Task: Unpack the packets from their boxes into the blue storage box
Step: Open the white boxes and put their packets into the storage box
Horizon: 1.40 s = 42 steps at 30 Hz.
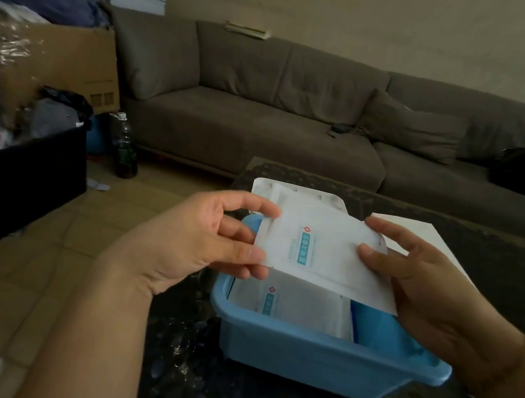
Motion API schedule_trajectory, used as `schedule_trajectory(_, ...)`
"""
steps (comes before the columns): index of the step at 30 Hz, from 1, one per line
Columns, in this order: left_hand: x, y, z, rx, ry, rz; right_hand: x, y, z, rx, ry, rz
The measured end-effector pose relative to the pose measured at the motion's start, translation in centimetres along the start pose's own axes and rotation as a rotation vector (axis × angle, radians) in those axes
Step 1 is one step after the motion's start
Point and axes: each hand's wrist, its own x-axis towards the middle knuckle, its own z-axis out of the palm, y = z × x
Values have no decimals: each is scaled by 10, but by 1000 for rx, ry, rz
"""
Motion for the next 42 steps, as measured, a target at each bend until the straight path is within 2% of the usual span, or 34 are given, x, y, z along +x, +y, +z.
schedule_trajectory(2, -1, 3, -2, 14, 70, -4, 2, 1, -1, -49, -4, 19)
schedule_trajectory(5, 4, 1, -4, 61, 341, 30, 4, 4, -2, -166, 16, 17)
schedule_trajectory(7, 8, -2, -3, 60, 458, 49, 4, 6, -2, -227, 13, 22)
schedule_trajectory(12, 12, -4, 2, 45, 442, 65, 6, 17, 3, -205, -25, 98)
schedule_trajectory(15, 13, -3, 4, 82, 422, 67, 11, 24, 9, -277, -29, 105)
schedule_trajectory(18, 13, -4, 4, 120, 420, 72, 12, 21, 10, -551, -85, 98)
schedule_trajectory(23, 15, -5, 4, 165, 437, 86, 6, 1, 5, -1134, -296, 17)
schedule_trajectory(27, 16, -3, 10, 229, 471, 114, 8, -6, 4, -1422, -368, -63)
schedule_trajectory(29, 16, 3, 19, 248, 539, 234, 8, -2, 4, -1482, -363, -130)
schedule_trajectory(31, 13, 16, 35, 106, 586, 498, 6, 5, -2, -1467, -306, -206)
schedule_trajectory(32, 9, 25, 47, 17, 546, 646, 2, 7, -8, -1428, -252, -266)
schedule_trajectory(34, 0, 34, 78, -81, 363, 873, -15, 10, -27, -1251, -91, -464)
schedule_trajectory(37, -12, 30, 141, 50, 168, 993, -59, 13, -77, -827, 154, -757)
schedule_trajectory(39, -15, 12, 185, 244, -60, 968, -82, 26, -120, -732, 351, -780)
schedule_trajectory(41, -9, -20, 224, 498, -314, 927, -94, 48, -162, -704, 557, -678)
schedule_trajectory(42, -3, -40, 240, 614, -372, 940, -98, 59, -181, -696, 637, -616)
